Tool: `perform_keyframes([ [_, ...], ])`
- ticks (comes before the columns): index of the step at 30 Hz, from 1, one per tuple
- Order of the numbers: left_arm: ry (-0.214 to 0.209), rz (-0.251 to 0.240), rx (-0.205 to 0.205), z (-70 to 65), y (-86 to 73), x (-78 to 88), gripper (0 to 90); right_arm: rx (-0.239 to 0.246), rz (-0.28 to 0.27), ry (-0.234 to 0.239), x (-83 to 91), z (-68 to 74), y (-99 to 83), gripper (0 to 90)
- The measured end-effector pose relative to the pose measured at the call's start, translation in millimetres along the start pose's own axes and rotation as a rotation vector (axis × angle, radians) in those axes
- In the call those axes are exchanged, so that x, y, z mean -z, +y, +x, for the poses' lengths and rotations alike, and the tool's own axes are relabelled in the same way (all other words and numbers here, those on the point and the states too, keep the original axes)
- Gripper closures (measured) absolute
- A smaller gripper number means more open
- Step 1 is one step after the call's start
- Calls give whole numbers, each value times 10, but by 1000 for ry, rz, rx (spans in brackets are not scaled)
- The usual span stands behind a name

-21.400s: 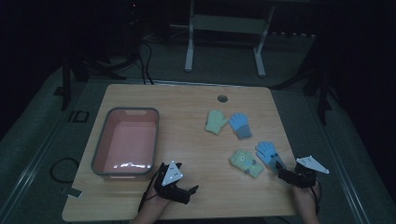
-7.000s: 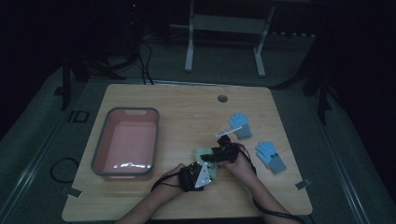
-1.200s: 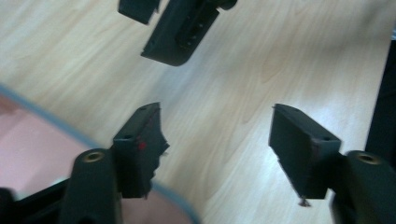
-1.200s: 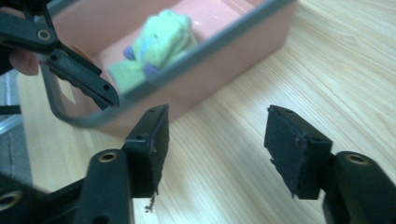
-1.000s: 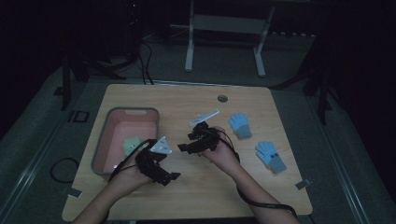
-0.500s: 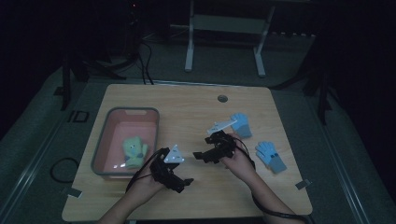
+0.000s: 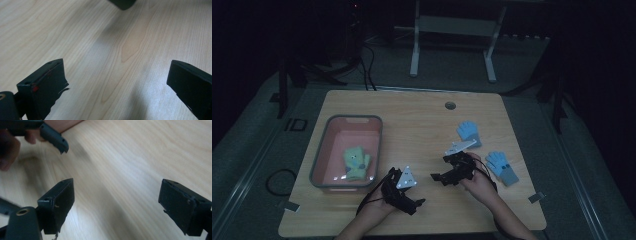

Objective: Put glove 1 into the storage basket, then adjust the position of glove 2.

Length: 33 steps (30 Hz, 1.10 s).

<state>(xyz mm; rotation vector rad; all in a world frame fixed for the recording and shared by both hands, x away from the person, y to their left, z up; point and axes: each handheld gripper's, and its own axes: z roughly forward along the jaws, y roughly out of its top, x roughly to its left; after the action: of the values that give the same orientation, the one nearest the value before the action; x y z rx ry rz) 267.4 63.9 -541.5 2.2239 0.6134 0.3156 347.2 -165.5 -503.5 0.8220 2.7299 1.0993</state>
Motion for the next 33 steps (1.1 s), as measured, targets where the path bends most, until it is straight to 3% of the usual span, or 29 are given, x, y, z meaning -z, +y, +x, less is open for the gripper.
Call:
perform_keyframes([
  [5, 18, -37, 22, -23, -86, -21, 24, 14, -10, -17, 76, -33, -185, 131],
  [12, 26, -25, 22, -73, -146, -58, 24, -59, -11, -3, 154, -83, -398, 126],
  [14, 26, -28, 32, -72, -152, -50, 24, -70, -10, -52, 197, -89, -479, 116],
  [18, 40, -39, 50, -65, -175, -43, 24, -75, -3, -70, 252, -114, -556, 117],
  [21, 39, -34, 57, -77, -201, -41, 24, -78, -10, -82, 321, -152, -602, 151],
  [24, 42, -25, 43, -96, -211, -45, 24, -77, -11, -124, 385, -215, -629, 215],
  [26, 44, -28, 37, -100, -210, -47, 24, -100, -26, -136, 432, -280, -642, 279],
  [33, 46, -36, 38, -96, -212, -29, 24, -154, -78, -248, 583, -516, -672, 497],
])
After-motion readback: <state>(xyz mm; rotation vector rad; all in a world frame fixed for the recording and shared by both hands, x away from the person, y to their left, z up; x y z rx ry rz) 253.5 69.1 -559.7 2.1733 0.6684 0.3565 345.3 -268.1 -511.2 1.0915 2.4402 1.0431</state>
